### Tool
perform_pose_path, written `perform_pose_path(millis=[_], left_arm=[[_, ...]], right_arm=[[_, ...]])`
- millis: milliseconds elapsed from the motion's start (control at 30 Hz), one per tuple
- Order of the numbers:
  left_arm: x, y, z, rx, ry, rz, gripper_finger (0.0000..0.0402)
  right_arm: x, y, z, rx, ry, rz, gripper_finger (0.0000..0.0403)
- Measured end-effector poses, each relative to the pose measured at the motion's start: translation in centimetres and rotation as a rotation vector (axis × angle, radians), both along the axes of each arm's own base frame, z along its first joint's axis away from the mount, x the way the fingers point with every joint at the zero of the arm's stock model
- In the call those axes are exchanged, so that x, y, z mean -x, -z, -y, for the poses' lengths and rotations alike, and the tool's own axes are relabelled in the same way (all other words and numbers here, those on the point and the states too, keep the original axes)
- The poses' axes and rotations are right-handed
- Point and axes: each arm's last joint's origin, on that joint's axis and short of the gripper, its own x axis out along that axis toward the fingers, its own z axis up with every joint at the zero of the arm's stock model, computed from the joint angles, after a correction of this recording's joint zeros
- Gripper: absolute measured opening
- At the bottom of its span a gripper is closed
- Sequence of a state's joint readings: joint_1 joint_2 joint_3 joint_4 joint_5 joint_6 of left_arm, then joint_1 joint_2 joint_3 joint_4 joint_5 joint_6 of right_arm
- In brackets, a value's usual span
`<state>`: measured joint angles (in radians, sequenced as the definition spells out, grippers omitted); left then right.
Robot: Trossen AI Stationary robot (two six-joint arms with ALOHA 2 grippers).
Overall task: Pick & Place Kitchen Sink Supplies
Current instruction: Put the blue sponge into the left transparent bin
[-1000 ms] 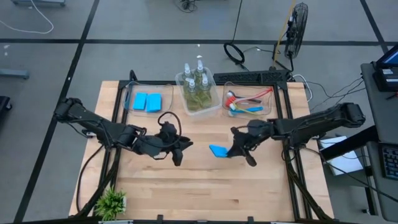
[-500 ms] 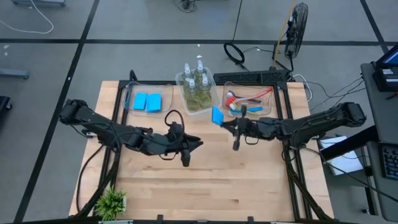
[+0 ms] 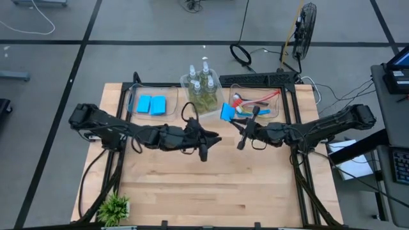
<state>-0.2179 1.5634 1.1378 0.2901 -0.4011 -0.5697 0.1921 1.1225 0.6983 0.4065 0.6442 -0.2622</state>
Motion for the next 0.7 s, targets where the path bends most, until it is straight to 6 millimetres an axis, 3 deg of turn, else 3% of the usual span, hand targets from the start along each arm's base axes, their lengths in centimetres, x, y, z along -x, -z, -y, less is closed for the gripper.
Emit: perform_pose_path(millis=[200, 400, 700], left_arm=[[-0.8, 0.7, -0.8, 0.019, -0.044, 0.013, 0.0201], [-1.2, 0.1, -1.6, -0.004, -0.159, 0.103, 0.0276], [-2.3, 0.6, -1.9, -0.017, -0.234, 0.167, 0.0309]], right_arm=[[0.0, 0.1, 0.0, 0.043, 0.010, -0.026, 0.0000], [0.1, 0.1, 0.1, 0.065, 0.035, -0.036, 0.0000], [0.1, 0.0, 0.4, 0.097, 0.093, -0.053, 0.0000]])
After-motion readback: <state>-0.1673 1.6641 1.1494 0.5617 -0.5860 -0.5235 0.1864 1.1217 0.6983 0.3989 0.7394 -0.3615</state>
